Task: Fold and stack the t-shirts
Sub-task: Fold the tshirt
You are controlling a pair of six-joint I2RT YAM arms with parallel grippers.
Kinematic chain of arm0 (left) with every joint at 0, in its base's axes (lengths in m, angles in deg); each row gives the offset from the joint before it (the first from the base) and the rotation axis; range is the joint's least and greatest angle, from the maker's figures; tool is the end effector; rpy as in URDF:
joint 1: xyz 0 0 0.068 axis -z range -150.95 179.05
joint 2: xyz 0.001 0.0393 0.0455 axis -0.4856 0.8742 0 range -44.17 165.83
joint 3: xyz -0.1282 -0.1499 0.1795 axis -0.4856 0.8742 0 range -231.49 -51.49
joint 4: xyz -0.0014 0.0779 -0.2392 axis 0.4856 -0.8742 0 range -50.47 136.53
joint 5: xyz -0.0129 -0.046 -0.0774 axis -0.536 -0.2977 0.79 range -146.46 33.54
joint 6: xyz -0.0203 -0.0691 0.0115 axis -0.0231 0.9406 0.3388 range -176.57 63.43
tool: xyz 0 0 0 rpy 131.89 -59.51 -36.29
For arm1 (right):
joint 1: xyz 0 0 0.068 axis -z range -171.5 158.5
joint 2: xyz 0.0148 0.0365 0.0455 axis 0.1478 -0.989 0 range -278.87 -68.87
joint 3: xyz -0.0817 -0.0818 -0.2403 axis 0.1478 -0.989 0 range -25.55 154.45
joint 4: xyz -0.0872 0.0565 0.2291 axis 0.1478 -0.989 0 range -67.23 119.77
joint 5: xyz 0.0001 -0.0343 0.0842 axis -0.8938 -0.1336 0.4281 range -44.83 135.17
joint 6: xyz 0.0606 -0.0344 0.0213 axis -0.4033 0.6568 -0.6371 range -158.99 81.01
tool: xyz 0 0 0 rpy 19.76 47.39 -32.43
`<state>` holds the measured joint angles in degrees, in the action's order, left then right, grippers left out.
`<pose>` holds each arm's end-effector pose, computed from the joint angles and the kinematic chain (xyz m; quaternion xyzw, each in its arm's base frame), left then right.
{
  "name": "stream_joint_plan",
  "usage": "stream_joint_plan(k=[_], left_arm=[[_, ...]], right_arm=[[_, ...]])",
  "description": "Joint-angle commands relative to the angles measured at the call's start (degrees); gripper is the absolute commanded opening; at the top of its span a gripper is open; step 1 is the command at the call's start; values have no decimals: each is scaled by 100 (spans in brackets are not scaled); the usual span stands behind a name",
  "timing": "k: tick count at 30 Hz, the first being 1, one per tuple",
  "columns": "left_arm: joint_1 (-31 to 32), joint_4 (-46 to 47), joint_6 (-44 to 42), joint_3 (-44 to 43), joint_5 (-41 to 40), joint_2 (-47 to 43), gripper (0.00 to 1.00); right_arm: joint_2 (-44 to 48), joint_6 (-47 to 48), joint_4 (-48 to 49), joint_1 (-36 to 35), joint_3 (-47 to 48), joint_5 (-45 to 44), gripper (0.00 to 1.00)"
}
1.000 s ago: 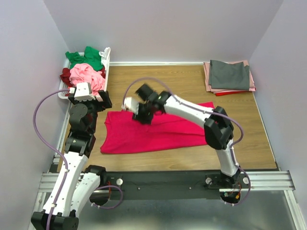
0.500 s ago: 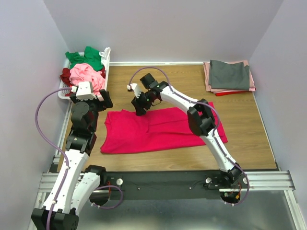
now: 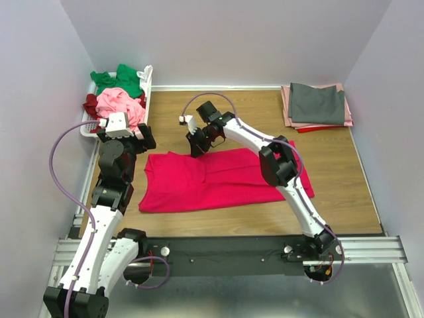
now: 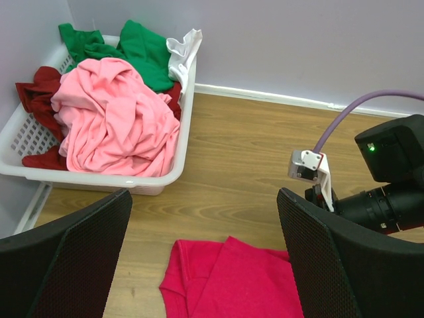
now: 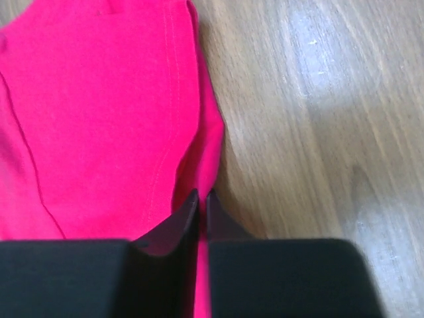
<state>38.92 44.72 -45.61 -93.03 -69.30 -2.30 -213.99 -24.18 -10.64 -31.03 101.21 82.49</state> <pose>0.1952 -0.0204 0.3391 -0.0844 0.7149 -0.0454 0.6927 0.3902 0.3696 0.1395 -0.4932 0.7725 0.3556 0.1832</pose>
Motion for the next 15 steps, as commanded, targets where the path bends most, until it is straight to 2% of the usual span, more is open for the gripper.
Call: stream_joint_plan(k=[1, 3, 9, 12, 13, 14, 15], left_arm=[[-11, 93, -24, -12, -26, 14, 98], [-2, 101, -24, -12, -25, 23, 98], [-11, 92, -33, -21, -25, 85, 98], [-11, 92, -24, -12, -17, 120, 98], [-11, 92, -33, -12, 1, 146, 98], [-3, 92, -24, -12, 1, 155, 98], [-2, 92, -24, -12, 10, 199, 98]], right_arm=[[-262, -144, -82, 173, 365, -48, 9], [-341, -224, -56, 287, 560, -250, 1], [-482, -785, 296, 937, 1052, -1296, 0], [-561, -1145, 594, 1236, 1254, -2155, 0], [-614, -1434, 769, 1307, 1307, -3064, 1], [-649, -1463, 823, 1325, 1377, -3403, 8], [-675, -1463, 858, 1351, 1508, -3607, 37]])
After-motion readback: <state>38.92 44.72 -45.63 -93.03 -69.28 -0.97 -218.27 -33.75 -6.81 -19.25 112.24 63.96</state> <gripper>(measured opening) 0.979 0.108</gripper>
